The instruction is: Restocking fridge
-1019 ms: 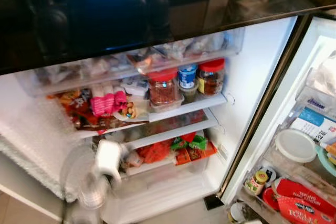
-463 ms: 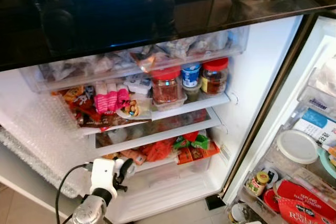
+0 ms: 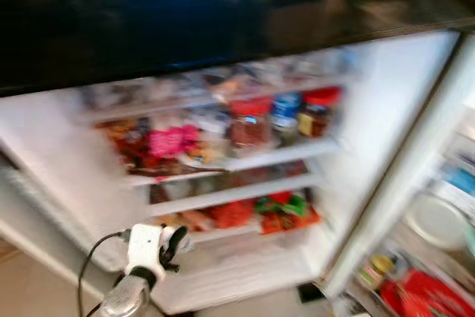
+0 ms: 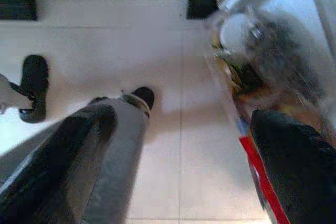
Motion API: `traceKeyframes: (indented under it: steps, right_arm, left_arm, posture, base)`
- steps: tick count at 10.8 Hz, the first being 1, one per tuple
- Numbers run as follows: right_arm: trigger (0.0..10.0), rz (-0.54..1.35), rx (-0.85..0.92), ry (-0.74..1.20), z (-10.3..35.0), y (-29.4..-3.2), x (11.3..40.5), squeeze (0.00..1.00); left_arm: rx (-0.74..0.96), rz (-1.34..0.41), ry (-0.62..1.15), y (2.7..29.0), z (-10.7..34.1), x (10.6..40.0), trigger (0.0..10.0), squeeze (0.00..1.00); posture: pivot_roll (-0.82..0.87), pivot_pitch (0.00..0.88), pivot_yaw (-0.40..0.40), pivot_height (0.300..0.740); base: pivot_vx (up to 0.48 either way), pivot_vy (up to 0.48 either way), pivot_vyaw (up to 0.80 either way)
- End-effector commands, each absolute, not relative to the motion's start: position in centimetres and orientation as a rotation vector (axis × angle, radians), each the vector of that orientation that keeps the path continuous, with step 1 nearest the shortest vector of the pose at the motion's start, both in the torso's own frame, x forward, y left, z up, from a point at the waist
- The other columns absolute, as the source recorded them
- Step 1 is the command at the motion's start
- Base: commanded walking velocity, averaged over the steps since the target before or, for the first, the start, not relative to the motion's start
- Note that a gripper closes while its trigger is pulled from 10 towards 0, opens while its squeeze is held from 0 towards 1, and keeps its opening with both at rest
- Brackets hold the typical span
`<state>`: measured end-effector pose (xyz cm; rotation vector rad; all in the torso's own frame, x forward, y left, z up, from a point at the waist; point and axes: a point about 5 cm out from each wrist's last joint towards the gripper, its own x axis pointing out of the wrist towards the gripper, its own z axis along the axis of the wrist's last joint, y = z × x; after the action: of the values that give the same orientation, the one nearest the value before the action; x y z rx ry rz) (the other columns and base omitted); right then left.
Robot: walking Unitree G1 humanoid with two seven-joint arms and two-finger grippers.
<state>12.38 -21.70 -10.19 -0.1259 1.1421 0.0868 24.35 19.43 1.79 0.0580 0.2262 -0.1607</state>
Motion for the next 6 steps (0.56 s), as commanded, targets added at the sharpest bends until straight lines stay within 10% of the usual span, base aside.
traceKeyframes:
  steps: [1, 6]
  right_arm:
    - [10.0, 0.090, -0.112, 1.150, -10.29, -21.51, 12.21, 0.00]
    - [10.0, 0.085, -0.091, 1.146, -10.33, -21.29, 12.18, 0.00]
  left_arm:
    - [0.054, -0.169, 0.221, 19.51, 2.14, 24.65, 10.0, 0.00]
    - [0.050, -0.198, 0.233, 19.50, 2.30, 24.62, 10.0, 0.00]
  posture:
    - [-0.01, 0.000, 0.031, 0.740]
    - [0.00, 0.000, 0.038, 0.740]
  base:
    - [0.292, 0.000, 0.00]
    - [0.232, 0.000, 0.00]
